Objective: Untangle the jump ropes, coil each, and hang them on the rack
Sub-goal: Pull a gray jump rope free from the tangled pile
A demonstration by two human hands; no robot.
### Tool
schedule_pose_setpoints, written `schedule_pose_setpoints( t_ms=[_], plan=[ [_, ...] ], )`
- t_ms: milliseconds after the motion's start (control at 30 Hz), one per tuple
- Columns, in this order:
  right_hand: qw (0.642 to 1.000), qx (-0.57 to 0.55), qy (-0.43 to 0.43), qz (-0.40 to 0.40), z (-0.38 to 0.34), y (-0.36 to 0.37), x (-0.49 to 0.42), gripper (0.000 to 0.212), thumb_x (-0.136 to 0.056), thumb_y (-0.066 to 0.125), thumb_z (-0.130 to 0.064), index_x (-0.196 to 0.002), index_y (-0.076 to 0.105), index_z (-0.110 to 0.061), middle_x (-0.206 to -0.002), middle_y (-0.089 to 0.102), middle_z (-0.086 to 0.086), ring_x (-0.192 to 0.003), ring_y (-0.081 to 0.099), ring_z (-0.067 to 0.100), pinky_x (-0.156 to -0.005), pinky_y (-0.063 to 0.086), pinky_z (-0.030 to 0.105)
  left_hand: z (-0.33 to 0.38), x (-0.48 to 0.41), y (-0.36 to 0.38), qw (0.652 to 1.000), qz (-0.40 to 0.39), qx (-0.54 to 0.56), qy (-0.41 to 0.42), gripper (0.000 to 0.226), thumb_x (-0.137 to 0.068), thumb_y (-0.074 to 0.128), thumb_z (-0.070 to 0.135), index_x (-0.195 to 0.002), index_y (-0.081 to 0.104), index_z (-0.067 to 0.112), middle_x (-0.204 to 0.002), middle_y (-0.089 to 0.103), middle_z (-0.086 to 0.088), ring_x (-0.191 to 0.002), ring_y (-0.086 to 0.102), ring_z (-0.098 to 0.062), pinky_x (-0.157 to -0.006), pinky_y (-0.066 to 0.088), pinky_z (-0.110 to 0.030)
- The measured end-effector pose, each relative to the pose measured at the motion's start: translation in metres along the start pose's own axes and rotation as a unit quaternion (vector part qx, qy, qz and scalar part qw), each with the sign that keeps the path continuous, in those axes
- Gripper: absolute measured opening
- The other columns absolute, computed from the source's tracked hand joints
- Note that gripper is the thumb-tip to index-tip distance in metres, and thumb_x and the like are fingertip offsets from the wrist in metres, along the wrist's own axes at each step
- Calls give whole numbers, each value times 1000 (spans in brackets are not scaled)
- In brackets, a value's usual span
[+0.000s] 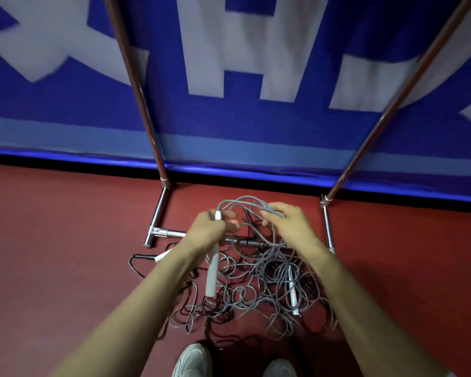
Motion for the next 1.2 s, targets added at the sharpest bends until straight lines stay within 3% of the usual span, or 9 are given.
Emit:
schedule_pose_setpoints(
  t_ms=[200,267,367,467,600,700,867,1100,1200],
  plan=[
    [985,-158,-62,-12,-74,-33,61,14,-96,55,-8,-88,65,-14,-65,63,-6,-51,45,10,-50,41,20,36,78,25,987,-89,-55,126,59,-71,72,-15,-115,57,22,-108,69,10,-69,59,-11,-76,55,-33],
    [981,-176,-74,-31,-86,-34,75,10,-96,56,-12,-94,66,-14,-69,66,-4,-56,50,11,-56,44,24,46,94,34,974,-132,-71,171,68,-70,77,-13,-123,52,22,-90,68,20,-66,60,3,-71,51,-18],
    [987,-123,-74,-68,-90,-30,87,10,-95,59,-19,-95,68,-22,-70,67,-5,-61,52,9,-59,44,21,54,104,39,962,-105,-109,230,76,-66,86,2,-128,48,26,-108,64,14,-74,60,5,-74,48,-16],
    [995,-25,-81,-57,-82,-28,89,15,-95,60,-19,-91,66,-33,-74,69,-8,-65,55,5,-64,43,22,59,101,25,967,0,-83,240,58,-71,78,-2,-117,49,19,-112,59,-2,-61,54,0,-60,49,-20],
    [993,33,-92,-64,-71,-22,94,9,-92,64,-18,-93,71,-25,-70,64,-10,-61,56,-1,-63,48,20,53,93,31,984,-71,108,119,38,-65,81,29,-92,63,8,-81,62,-7,-51,44,-7,-52,37,-19],
    [982,118,-124,-78,-70,-9,97,6,-90,66,-18,-94,71,-17,-70,58,-10,-60,53,1,-57,40,17,48,88,29,990,2,90,112,31,-83,74,24,-95,67,-3,-71,67,-5,-52,54,-8,-54,42,-18],
    [990,-1,-36,-139,-47,-8,86,33,-88,69,-29,-120,63,-24,-111,68,-5,-101,64,9,-89,52,25,59,82,16,987,33,22,159,10,-93,60,7,-102,59,4,-84,73,-3,-52,56,2,-53,42,-13],
    [999,32,2,6,-23,-16,63,63,-89,68,-22,-144,37,-27,-130,37,-10,-122,36,6,-103,33,30,72,87,9,978,7,-24,207,10,-94,56,6,-90,64,11,-73,68,3,-48,44,4,-55,33,-17],
    [996,72,36,-27,-16,-3,60,31,-97,56,-27,-127,55,-18,-117,59,0,-110,55,15,-90,41,29,73,87,1,973,55,55,218,13,-94,56,5,-89,64,14,-69,67,6,-50,40,-2,-51,33,-15]
  ],
)
Point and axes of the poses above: each hand's wrist, its own x-axis away from the middle knuckle, its own y-axis out of the palm, z = x × y, the point moved 6 cm from there along -x, towards the middle knuckle
